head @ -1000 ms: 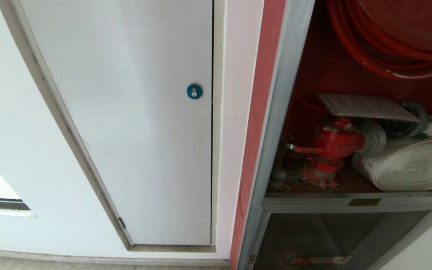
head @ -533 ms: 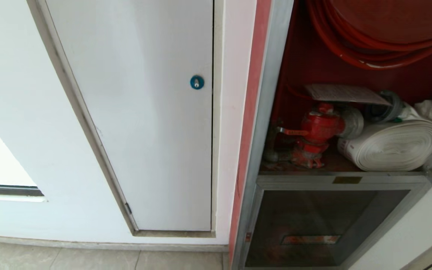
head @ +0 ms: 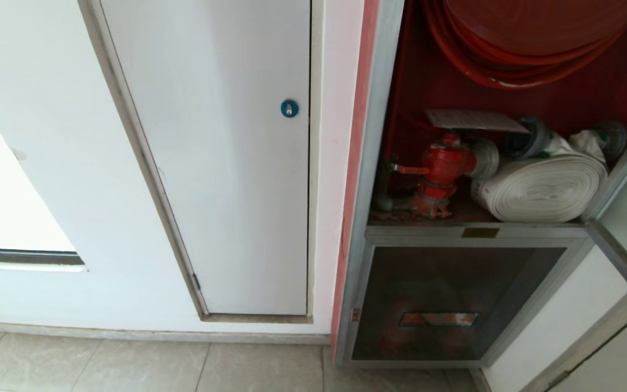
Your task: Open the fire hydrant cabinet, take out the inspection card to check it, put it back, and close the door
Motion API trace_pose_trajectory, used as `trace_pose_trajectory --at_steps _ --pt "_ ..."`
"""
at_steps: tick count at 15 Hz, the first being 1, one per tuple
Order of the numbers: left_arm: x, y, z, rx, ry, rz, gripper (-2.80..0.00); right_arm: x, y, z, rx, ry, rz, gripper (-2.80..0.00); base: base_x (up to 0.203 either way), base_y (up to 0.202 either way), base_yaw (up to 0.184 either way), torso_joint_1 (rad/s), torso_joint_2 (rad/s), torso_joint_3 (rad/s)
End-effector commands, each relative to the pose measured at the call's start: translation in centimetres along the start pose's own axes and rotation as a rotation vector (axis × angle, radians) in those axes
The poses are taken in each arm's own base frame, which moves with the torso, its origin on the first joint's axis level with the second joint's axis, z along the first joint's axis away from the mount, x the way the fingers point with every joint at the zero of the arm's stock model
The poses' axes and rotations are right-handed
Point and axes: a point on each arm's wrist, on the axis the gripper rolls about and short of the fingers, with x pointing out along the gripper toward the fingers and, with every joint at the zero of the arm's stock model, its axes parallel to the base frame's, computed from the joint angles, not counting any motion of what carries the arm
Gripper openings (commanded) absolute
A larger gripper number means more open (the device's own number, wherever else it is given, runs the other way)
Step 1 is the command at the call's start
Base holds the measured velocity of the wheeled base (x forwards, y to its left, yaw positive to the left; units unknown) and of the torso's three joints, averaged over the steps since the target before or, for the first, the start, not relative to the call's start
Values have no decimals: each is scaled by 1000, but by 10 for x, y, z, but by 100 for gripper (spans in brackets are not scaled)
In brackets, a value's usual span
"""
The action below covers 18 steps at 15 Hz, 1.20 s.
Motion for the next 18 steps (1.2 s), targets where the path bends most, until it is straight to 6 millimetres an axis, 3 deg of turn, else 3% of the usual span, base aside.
trace_pose_trajectory --at_steps 1,13,18 --pt "0 0 0 0 1 0 -280 0 0 0 1 0 0 -280 -197 0 2 2 2 -2" --pt "0 0 0 0 2 0 -280 0 0 0 -1 0 0 -280 -191 0 1 2 2 3" --pt "0 0 0 0 0 0 -280 0 0 0 -1 0 3 -280 0 0 0 6 2 -1"
